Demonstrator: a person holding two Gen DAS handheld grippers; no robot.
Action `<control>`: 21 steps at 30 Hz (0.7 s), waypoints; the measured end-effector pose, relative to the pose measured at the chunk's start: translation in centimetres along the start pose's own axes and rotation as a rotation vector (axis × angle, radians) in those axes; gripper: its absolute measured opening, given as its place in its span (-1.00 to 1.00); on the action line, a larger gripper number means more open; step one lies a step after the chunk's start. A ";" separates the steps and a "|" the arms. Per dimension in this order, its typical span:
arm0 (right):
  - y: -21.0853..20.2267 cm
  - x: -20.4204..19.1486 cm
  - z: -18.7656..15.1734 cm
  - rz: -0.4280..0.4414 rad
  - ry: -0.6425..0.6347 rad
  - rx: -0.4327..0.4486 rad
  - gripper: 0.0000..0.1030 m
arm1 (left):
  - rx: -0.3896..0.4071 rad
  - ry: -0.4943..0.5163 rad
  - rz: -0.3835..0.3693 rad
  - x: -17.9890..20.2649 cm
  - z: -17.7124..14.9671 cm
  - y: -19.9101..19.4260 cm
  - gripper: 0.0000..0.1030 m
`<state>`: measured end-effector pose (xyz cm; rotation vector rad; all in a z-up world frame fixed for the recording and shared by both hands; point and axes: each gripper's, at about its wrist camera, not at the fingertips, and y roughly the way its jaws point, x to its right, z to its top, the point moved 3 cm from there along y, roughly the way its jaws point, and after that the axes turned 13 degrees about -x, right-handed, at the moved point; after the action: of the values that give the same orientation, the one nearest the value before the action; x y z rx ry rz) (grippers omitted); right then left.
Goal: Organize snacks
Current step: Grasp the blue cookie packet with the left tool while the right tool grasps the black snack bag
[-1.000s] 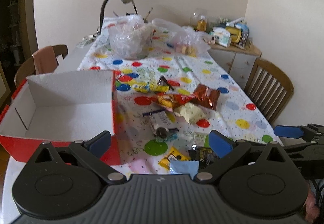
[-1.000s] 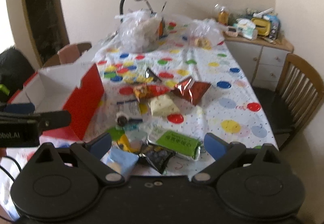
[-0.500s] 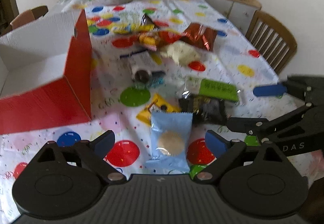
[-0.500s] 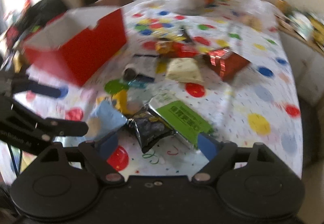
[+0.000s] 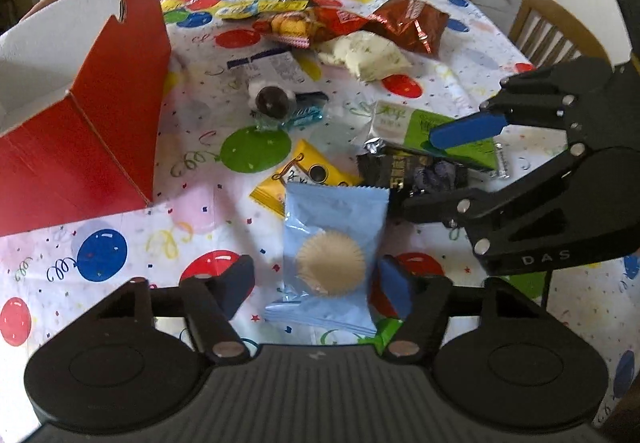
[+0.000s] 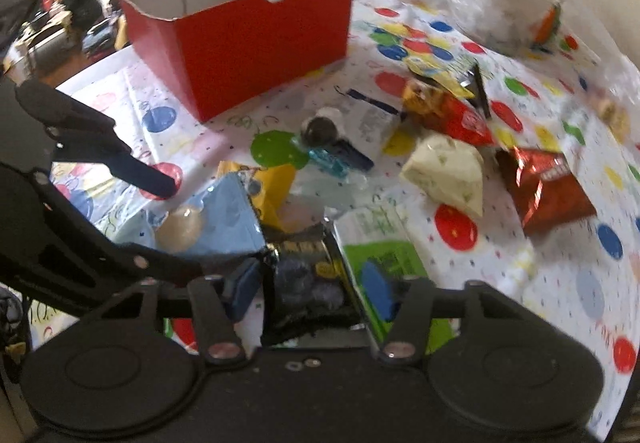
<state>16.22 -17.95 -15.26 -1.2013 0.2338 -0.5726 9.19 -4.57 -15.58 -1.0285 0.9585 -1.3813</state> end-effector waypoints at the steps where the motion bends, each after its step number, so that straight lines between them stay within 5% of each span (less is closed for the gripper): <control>1: 0.0 -0.2 0.1 0.002 -0.018 0.003 -0.04 | -0.001 -0.004 -0.005 0.0 0.0 0.0 0.24; 6: 0.8 -0.8 0.1 -0.007 -0.083 -0.021 -0.15 | -0.002 -0.001 0.003 0.4 0.1 0.3 0.12; 21: 0.3 -0.6 -0.9 -0.036 0.099 0.002 -0.26 | 0.019 -0.060 -0.022 0.1 0.2 0.0 -0.09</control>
<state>15.39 -18.27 -15.97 -1.1789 0.2963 -0.6647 9.38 -4.71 -15.53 -1.0634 0.8907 -1.3673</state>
